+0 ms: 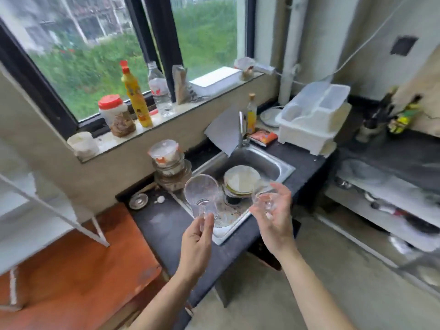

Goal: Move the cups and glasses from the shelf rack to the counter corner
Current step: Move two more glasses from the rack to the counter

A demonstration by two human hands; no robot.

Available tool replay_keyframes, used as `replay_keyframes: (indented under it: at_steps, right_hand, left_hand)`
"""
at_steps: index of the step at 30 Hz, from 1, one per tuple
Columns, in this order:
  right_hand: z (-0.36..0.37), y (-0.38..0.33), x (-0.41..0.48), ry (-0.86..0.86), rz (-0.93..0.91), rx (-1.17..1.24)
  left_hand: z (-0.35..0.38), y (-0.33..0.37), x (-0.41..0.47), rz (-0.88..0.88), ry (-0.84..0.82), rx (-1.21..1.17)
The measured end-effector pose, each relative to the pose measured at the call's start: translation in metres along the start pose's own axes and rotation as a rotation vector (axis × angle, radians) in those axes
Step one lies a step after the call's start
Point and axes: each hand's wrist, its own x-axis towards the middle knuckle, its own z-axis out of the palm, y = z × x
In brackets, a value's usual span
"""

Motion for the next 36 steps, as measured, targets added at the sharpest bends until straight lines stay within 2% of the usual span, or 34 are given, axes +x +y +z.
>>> replay_keyframes:
  at_steps: [3,8,20,26,30,34,36]
  right_hand:
    - [-0.094,0.001,0.013,0.145,-0.015,-0.06]
    - [-0.223,0.002,0.027,0.344,0.004,-0.097]
    - [-0.47,0.028,0.058,0.825,0.124,-0.257]
    - [-0.598,0.017,0.071,1.062,0.143,-0.397]
    - [-0.67,0.008,0.053,1.234,0.174,-0.422]
    - [-0.741,0.014,0.031,1.357,0.221,-0.373]
    - [-0.775,0.024,0.022,1.387,0.23,-0.347]
  left_hand:
    - [0.087,0.028,-0.005,-0.037,-0.089,-0.049]
    - [0.21,0.074,-0.018,0.021,-0.281,-0.113]
    - [0.498,0.127,-0.01,0.141,-0.867,-0.162]
    - [0.65,0.186,-0.023,0.182,-1.134,-0.222]
    - [0.732,0.223,-0.051,0.06,-1.369,-0.255]
    - [0.811,0.242,-0.091,-0.119,-1.533,-0.257]
    - [0.845,0.247,-0.11,-0.213,-1.559,-0.222]
